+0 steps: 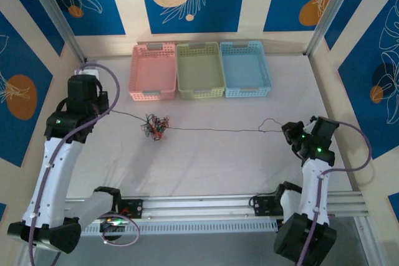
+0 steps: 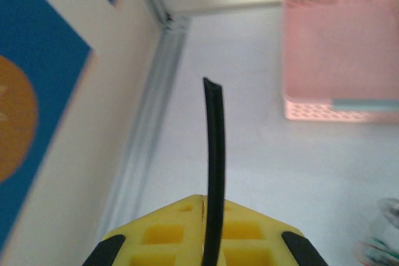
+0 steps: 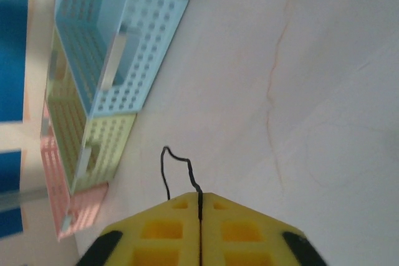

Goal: Untangle the cables

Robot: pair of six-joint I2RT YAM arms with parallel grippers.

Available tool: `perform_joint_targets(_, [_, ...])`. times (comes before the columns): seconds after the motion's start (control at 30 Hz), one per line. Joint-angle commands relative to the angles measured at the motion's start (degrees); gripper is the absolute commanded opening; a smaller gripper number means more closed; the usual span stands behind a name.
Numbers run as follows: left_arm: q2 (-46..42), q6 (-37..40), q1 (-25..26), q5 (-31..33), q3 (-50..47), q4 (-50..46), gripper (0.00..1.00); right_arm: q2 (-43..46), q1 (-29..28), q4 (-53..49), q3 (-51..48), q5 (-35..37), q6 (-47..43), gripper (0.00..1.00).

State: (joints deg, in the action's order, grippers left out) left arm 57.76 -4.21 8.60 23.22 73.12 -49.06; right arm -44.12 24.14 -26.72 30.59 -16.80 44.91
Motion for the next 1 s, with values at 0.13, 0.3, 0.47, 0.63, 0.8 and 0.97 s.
perform_joint_targets(0.13, [-1.0, -6.6, -0.7, -21.4, -9.3, 7.2, 0.00, 0.8, -9.8, -7.6, 2.1, 4.3, -2.4, 0.49])
perform_joint_targets(0.3, [-1.3, -6.3, -0.6, -25.2, -11.0, 7.6, 0.00, 4.2, -17.7, -10.8, 7.3, 7.5, -2.3, 0.52])
perform_joint_targets(0.47, [-2.2, -5.8, -0.6, -25.8, -12.5, 8.2, 0.00, -0.1, -33.6, -3.8, 12.3, 6.3, -0.8, 0.50])
perform_joint_targets(0.63, [-3.1, -5.7, -0.6, -25.7, -13.9, 8.6, 0.00, -15.3, -56.6, 3.9, 19.7, 10.2, 3.0, 0.49])
perform_joint_targets(0.8, [-3.8, -5.0, -0.6, -24.9, -14.6, 8.6, 0.00, -38.1, -69.5, 10.0, 32.6, 8.5, -1.9, 0.51])
perform_joint_targets(0.97, [-5.1, -4.5, -0.7, -23.1, -15.6, 9.1, 0.00, -58.2, -70.3, 5.2, 49.4, -0.2, -16.0, 0.52])
